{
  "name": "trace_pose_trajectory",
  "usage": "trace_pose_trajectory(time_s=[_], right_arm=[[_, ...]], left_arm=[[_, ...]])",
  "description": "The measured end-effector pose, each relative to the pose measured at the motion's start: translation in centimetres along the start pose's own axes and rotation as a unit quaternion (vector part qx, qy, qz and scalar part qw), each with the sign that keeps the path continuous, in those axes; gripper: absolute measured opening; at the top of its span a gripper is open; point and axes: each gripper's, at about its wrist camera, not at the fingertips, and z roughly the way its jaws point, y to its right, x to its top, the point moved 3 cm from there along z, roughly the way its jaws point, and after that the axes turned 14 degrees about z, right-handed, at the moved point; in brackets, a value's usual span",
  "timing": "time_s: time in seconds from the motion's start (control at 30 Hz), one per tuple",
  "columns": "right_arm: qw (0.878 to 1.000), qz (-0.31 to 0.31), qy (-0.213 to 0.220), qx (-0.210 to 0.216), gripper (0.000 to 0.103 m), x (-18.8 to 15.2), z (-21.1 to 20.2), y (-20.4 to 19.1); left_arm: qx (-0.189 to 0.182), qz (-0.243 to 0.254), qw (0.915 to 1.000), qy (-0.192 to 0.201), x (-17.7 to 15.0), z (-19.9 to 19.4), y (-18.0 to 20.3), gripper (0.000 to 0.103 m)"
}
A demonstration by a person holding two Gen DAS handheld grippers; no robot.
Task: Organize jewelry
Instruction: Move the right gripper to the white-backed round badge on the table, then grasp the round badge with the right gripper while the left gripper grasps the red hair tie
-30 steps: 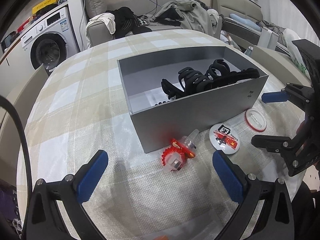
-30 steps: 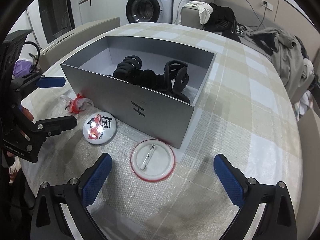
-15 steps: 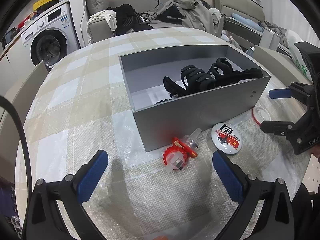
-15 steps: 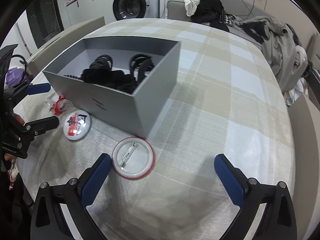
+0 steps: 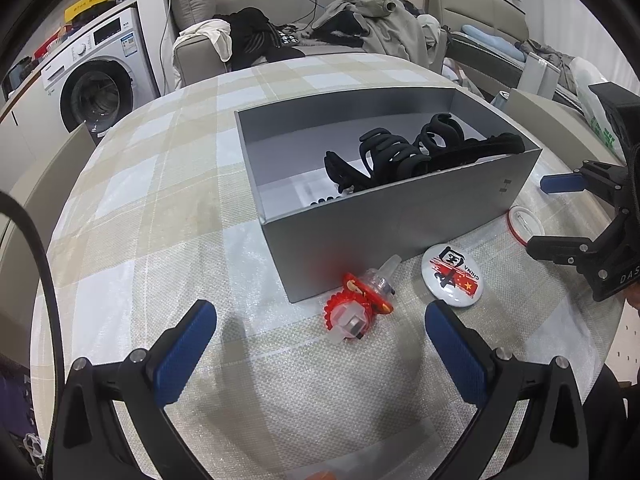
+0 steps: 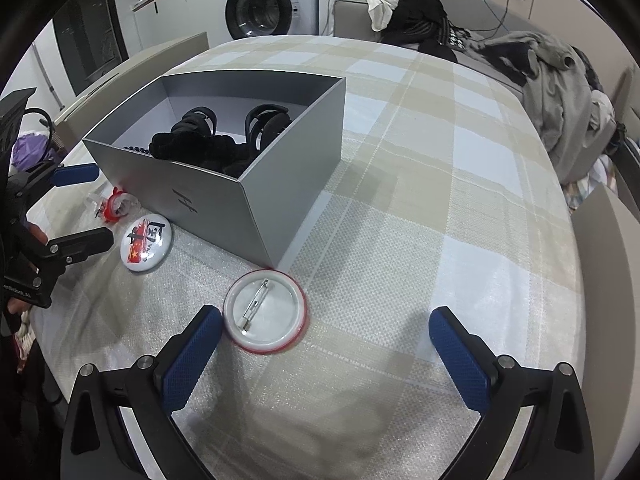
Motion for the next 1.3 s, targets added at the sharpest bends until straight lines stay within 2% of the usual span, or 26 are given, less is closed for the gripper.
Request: trace_pose_trajectory(time_s=[0.23, 0.3, 0.37, 0.6, 0.67, 0.73, 0.83, 0.9, 0.97, 1.0, 1.3], right_arm=[[1.0, -0.004, 0.005, -0.001, 0.102, -0.1, 0.0, -0.1], [1.0, -0.011, 0.006, 0.006, 0.093, -0.2, -0.3, -0.2], [1.0, -0.016, 0.008, 0.01, 0.074, -0.2, -0.8, -0.2], [1.0, -0.004, 0.019, 0.007, 0.045, 0.1, -1.2, 0.7], [1.0, 0.001, 0.025, 0.006, 0.033, 0.3, -1.2, 0.8], [1.0, 0.007, 0.029, 0.003, 0.027, 0.4, -1.2, 0.9], [1.0, 0.006, 0.027, 0.001, 0.027, 0.5, -1.2, 0.9], [1.0, 0.008, 0.027, 0.003, 0.031, 0.6, -1.1, 0.9], [0.999, 0.014, 0.027, 0.009, 0.059, 0.7, -1.0, 0.9], [0.999, 0.016, 0.03, 0.005, 0.062, 0.8, -0.9, 0.9], [0.998, 0.033, 0.049, -0.012, 0.06, 1.6, 0.0, 0.6]], left_arm=[[0.0, 0.0, 1.0, 0.0, 0.0, 0.0, 0.0, 0.102], [-0.002, -0.001, 1.0, -0.001, 0.0, 0.0, 0.0, 0.102], [-0.004, -0.004, 1.0, -0.002, 0.0, 0.0, -0.1, 0.102], [-0.005, -0.005, 1.0, -0.003, 0.0, 0.1, -0.2, 0.102], [-0.005, -0.004, 1.0, -0.003, 0.0, 0.1, -0.2, 0.102], [-0.005, -0.004, 1.0, -0.003, 0.0, 0.1, -0.2, 0.102], [-0.007, -0.005, 1.0, -0.002, 0.0, 0.1, -0.2, 0.102], [-0.005, -0.005, 1.0, -0.002, 0.0, 0.1, -0.2, 0.102], [-0.007, -0.005, 1.0, -0.002, 0.0, 0.1, -0.1, 0.102], [-0.006, -0.004, 1.0, -0.003, 0.0, 0.2, -0.1, 0.102], [-0.01, -0.006, 0.9999, -0.004, 0.0, 0.1, -0.2, 0.102]])
